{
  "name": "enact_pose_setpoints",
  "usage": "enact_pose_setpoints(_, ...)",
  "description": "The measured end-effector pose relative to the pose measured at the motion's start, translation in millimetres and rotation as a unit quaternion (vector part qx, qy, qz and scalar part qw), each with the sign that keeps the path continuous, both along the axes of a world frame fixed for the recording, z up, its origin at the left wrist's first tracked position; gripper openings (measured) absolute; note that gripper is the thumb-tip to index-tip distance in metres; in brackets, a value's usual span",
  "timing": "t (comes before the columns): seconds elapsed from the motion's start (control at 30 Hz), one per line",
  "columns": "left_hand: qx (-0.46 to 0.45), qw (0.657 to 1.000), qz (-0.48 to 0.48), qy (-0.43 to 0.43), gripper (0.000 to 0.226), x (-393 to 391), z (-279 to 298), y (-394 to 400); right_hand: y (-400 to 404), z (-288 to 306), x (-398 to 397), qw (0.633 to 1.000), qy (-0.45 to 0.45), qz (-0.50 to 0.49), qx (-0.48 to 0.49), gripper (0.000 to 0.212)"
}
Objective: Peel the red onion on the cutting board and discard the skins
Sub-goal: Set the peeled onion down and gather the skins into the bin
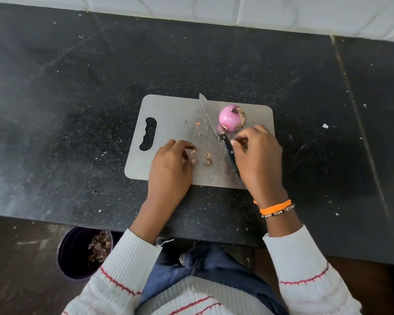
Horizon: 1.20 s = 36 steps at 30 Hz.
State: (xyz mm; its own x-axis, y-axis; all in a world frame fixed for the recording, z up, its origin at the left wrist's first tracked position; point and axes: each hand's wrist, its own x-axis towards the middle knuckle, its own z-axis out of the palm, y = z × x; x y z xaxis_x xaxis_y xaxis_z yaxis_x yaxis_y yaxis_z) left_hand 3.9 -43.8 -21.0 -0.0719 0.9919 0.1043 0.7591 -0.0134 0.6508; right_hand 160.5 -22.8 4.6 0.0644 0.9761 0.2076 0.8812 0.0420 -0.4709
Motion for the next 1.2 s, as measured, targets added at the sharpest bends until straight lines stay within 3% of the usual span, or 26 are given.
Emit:
enact_pose_setpoints(0.13, 0.045, 0.998, 0.019, 0.042, 0.046, -7.0, -6.0, 7.2, 5.5, 9.7, -36.5, 0.993, -0.003, 0.115, -0.037, 0.021)
enact_pose_setpoints(0.23, 0.048, 0.994, 0.025, 0.09, 0.052, -9.2, -6.6, 17.6, 23.6, 4.2, -52.9, 0.988, -0.023, 0.137, -0.061, 0.029)
enact_pose_setpoints(0.43, -0.052, 0.988, -0.027, 0.142, 0.044, -10.9, 3.9, 27.8, 28.1, -23.0, -60.2, 0.976, -0.104, 0.178, -0.072, 0.032)
enact_pose_setpoints(0.6, -0.02, 0.99, -0.062, 0.122, 0.037, -12.4, -6.2, 1.8, -17.0, -24.2, -48.7, 0.972, -0.095, 0.205, -0.072, 0.035)
enact_pose_setpoints(0.7, -0.033, 0.984, -0.047, 0.17, 0.049, -17.6, -5.6, -15.1, -29.9, -16.8, -36.3, 0.982, -0.068, 0.166, -0.065, 0.042)
enact_pose_setpoints(0.8, -0.082, 0.968, -0.062, 0.228, 0.063, -24.1, -6.5, -25.3, -42.7, -11.4, -28.8, 0.979, -0.148, 0.121, -0.078, 0.048)
enact_pose_setpoints(0.9, -0.103, 0.959, -0.068, 0.256, 0.059, -21.0, -10.2, -30.1, -52.6, -15.9, -31.1, 0.96, -0.202, 0.127, -0.147, 0.054)
enact_pose_setpoints(1.1, -0.096, 0.966, -0.092, 0.223, 0.059, -7.4, -11.5, -30.4, -38.2, -21.6, -48.1, 0.955, -0.188, 0.189, -0.133, 0.057)
enact_pose_setpoints(1.2, -0.079, 0.974, -0.071, 0.198, 0.06, -9.8, -9.3, -31.9, -32.4, -19.4, -44.3, 0.974, -0.114, 0.167, -0.104, 0.056)
